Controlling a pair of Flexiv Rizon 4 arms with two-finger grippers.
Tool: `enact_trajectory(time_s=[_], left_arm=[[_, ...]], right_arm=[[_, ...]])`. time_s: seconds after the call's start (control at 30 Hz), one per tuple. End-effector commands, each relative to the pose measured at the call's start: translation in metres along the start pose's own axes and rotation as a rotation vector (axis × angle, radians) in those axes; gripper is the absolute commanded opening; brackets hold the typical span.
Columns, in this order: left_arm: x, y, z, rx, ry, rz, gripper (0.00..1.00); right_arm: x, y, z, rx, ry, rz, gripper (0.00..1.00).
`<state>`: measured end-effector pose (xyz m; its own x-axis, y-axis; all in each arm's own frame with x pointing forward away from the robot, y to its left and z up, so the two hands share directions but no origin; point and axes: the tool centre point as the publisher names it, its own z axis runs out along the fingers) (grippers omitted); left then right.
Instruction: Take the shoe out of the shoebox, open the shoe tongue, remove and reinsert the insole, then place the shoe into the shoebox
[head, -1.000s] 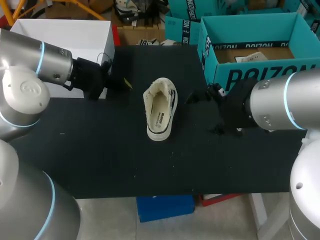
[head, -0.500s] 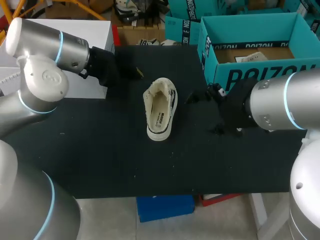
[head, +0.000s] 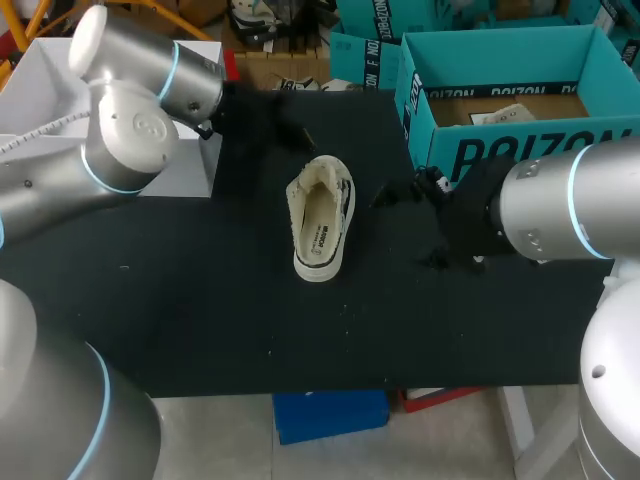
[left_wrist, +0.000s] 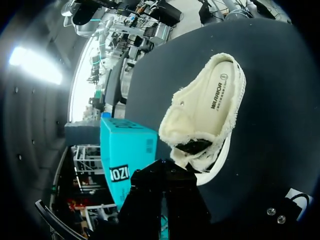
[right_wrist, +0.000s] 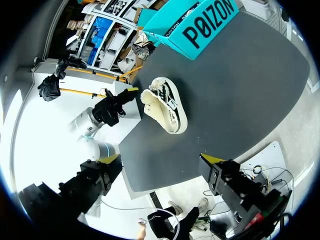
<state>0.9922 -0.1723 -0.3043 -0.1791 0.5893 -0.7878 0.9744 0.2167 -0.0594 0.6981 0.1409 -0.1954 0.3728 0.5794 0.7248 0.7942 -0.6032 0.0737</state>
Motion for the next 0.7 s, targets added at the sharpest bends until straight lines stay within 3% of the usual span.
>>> enact_trajectory(time_s=[0.03,0.23,0.53,0.7], left_arm=[[-0.002,0.005,0.028,0.017,0.006,-0.001,0.00],[0.007,-0.011,0.027,0.049,0.021,0.001,0.00],[0.026,-0.026,-0.004,0.041,0.030,-0.014,0.00],[0.036,-0.035,-0.007,0.049,0.022,-0.033,0.00]], right_arm=[[0.002,-0.005,0.006,-0.112,-0.002,0.004,1.00],[0.002,-0.005,0.006,-0.112,-0.002,0.004,1.00],[0.002,-0.005,0.006,-0.112,-0.002,0.004,1.00],[0.002,-0.005,0.006,-0.112,-0.002,0.004,1.00]])
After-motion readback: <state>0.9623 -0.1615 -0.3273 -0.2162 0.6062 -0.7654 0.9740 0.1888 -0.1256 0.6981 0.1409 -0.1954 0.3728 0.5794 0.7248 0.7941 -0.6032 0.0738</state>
